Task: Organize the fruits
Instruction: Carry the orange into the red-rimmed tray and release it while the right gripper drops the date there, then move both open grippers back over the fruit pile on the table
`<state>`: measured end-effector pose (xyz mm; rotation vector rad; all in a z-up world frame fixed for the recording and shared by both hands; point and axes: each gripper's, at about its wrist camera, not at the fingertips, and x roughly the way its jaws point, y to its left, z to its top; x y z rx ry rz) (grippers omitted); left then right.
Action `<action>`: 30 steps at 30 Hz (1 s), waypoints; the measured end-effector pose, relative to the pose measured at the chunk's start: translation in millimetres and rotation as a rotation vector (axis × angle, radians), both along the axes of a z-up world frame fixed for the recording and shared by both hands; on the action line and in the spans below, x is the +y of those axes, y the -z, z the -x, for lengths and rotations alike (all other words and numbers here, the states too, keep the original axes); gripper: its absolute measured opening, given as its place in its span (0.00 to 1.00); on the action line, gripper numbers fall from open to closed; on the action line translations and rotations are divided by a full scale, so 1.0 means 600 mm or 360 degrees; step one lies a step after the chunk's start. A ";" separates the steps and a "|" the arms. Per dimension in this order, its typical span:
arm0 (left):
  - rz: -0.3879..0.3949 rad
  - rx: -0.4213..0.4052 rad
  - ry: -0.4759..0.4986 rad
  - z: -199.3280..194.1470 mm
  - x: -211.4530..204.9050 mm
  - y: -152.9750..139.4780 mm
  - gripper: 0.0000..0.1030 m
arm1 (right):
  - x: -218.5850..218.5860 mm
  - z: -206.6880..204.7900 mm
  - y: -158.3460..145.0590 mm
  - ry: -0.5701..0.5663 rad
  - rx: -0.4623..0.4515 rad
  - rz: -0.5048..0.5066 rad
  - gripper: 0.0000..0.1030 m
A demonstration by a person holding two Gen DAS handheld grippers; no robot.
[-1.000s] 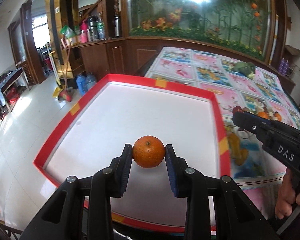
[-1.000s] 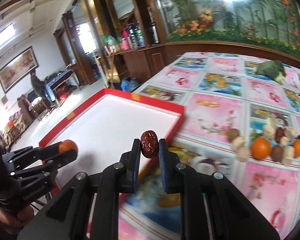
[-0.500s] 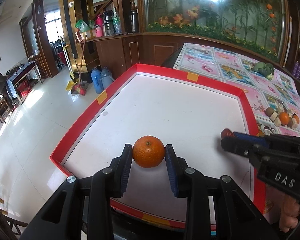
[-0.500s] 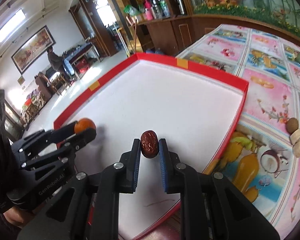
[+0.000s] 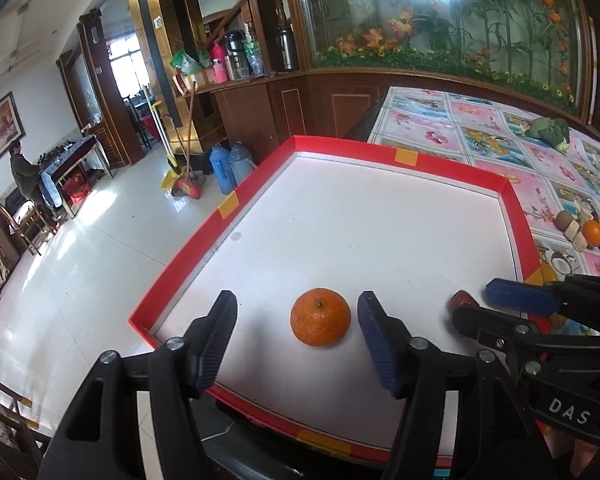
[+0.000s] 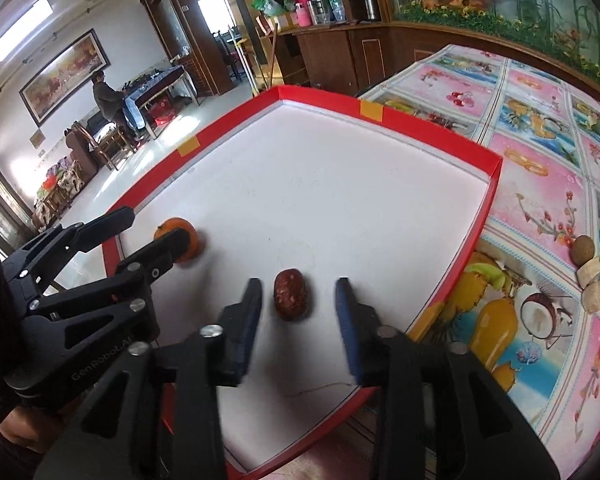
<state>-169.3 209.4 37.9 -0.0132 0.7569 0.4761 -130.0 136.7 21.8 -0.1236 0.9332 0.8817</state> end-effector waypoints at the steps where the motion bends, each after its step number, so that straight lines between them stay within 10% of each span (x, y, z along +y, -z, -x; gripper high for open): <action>1: -0.0015 0.0000 -0.0004 0.001 -0.002 -0.002 0.62 | -0.003 0.002 -0.005 0.0013 -0.0023 -0.0012 0.47; 30: -0.0137 0.0024 0.0032 -0.011 -0.045 -0.032 0.70 | -0.144 -0.063 -0.027 0.0402 0.0012 -0.0185 0.47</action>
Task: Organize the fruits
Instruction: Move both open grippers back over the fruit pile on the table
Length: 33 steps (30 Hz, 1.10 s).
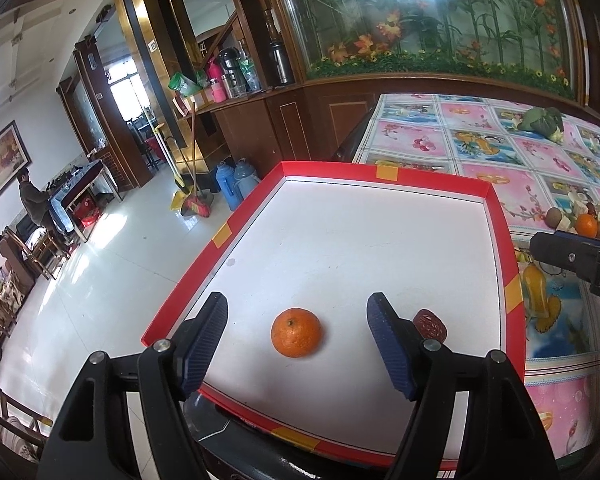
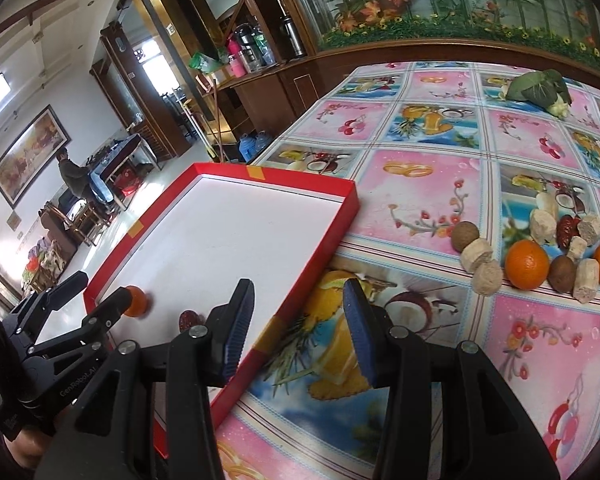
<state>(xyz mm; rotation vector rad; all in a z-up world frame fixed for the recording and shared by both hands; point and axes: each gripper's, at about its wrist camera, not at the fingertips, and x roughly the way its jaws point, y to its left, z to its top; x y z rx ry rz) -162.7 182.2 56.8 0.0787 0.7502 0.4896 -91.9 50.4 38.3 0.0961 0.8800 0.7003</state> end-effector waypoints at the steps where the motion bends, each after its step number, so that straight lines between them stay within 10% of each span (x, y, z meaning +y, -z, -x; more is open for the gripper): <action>1: -0.0002 0.0001 0.0001 -0.001 -0.001 0.000 0.70 | -0.004 -0.002 0.000 0.0001 0.0000 0.0001 0.47; 21: -0.0025 0.0024 0.0488 -0.080 -0.184 -0.012 0.75 | -0.278 -0.041 0.010 0.0328 -0.0103 0.0252 0.47; 33: 0.0020 0.0090 0.0574 -0.106 -0.223 0.008 0.75 | -0.256 -0.066 0.030 0.0281 -0.0106 0.0391 0.47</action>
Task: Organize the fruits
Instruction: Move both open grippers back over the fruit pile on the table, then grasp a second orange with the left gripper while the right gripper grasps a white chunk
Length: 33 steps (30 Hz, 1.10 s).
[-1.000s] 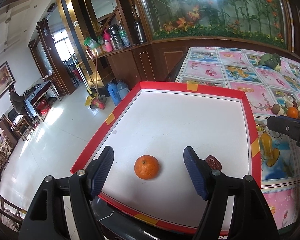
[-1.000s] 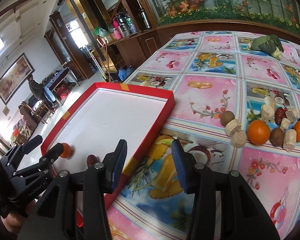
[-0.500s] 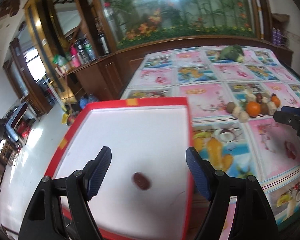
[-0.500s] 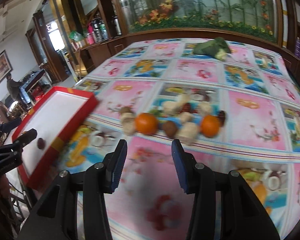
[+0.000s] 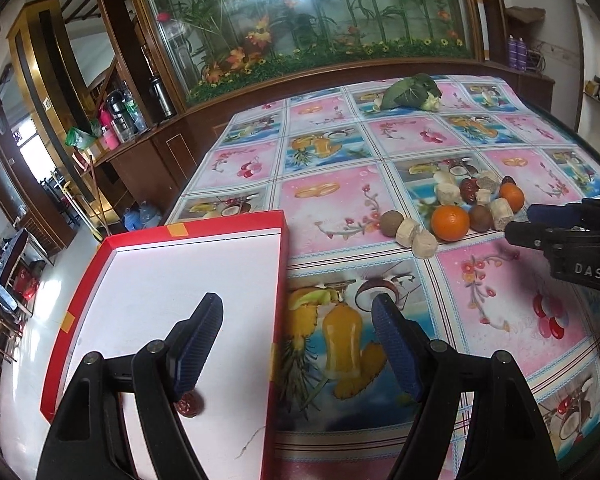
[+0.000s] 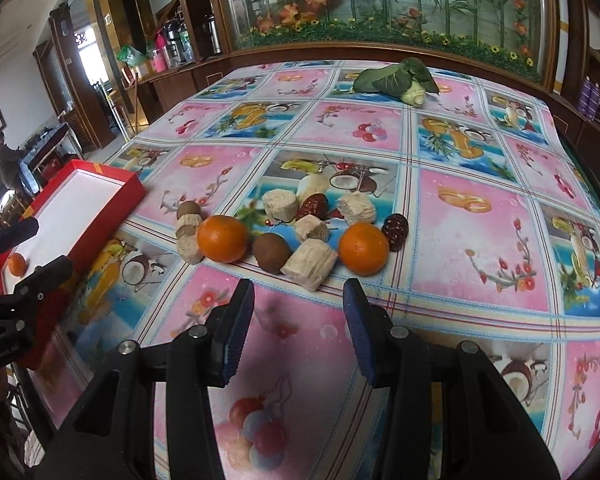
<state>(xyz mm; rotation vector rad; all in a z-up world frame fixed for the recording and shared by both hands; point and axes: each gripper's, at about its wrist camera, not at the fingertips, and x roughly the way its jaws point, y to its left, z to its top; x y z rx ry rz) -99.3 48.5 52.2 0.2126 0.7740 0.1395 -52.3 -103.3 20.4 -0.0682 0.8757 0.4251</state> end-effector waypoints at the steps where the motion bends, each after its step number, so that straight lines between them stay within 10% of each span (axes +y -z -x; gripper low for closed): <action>1: 0.0004 0.0003 0.0003 -0.002 -0.001 0.000 0.75 | 0.003 -0.006 0.003 0.0009 0.0007 0.0015 0.47; 17: 0.0095 -0.0057 0.0361 -0.077 -0.056 -0.017 0.74 | -0.006 -0.048 0.014 0.0076 0.0090 -0.0021 0.34; 33: 0.0194 0.0156 0.0665 -0.144 -0.123 0.034 0.60 | -0.126 -0.070 -0.019 0.0497 0.0121 -0.0250 0.34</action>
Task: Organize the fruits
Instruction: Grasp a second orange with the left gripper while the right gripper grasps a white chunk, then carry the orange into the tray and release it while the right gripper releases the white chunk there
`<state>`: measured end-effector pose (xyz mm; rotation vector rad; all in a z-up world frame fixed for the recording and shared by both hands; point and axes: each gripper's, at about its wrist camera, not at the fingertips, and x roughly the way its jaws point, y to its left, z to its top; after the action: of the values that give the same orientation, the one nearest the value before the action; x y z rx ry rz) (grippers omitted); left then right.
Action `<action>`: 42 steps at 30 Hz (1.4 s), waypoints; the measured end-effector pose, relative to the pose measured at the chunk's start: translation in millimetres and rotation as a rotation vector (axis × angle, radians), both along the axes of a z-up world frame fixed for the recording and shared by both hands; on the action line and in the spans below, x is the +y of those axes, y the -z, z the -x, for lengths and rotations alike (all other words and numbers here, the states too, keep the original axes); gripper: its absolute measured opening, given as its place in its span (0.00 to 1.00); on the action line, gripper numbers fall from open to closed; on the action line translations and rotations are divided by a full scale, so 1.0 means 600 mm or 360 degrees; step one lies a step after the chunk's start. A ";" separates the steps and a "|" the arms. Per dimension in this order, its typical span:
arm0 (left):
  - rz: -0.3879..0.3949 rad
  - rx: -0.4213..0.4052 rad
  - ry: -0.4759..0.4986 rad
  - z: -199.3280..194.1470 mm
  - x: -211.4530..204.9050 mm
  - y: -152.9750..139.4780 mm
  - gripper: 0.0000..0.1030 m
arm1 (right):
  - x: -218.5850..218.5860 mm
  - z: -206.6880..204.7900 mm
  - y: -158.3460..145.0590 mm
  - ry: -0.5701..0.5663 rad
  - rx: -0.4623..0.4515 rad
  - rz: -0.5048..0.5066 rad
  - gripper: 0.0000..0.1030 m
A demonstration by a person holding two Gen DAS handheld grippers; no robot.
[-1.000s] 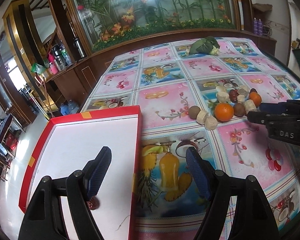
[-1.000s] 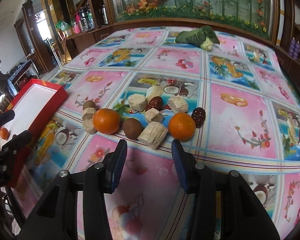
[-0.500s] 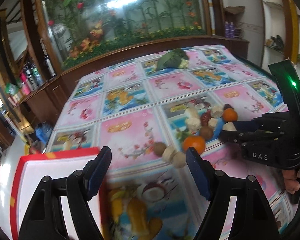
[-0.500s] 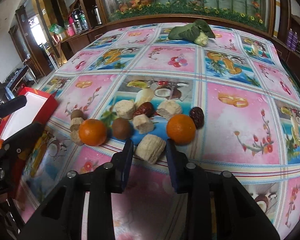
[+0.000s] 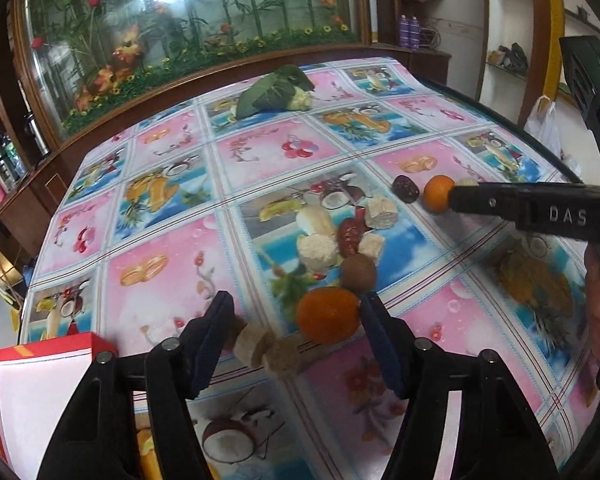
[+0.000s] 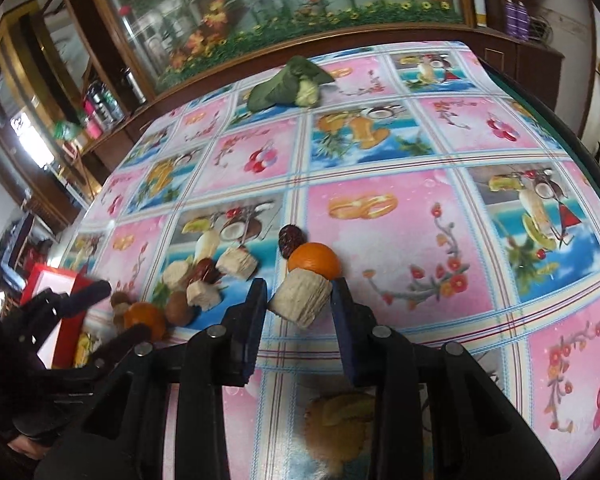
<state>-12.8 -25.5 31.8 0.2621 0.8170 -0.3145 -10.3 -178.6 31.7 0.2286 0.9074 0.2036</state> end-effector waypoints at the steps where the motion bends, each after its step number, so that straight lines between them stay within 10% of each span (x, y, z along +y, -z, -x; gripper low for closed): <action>1: 0.0001 0.0003 0.0016 -0.001 -0.004 0.001 0.58 | -0.003 -0.001 -0.001 0.0017 -0.0003 -0.0004 0.34; 21: 0.0186 0.0181 0.0082 -0.003 -0.015 0.025 0.34 | -0.002 0.001 -0.004 0.0017 -0.0010 -0.0024 0.34; 42: 0.0266 -0.0197 -0.0428 0.158 0.170 -0.087 0.34 | 0.029 0.026 -0.025 0.0044 -0.0269 0.0049 0.34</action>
<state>-107.4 76.6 84.1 0.0133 0.6897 -0.1118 -25.8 -161.1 46.7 0.1920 0.7388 0.1805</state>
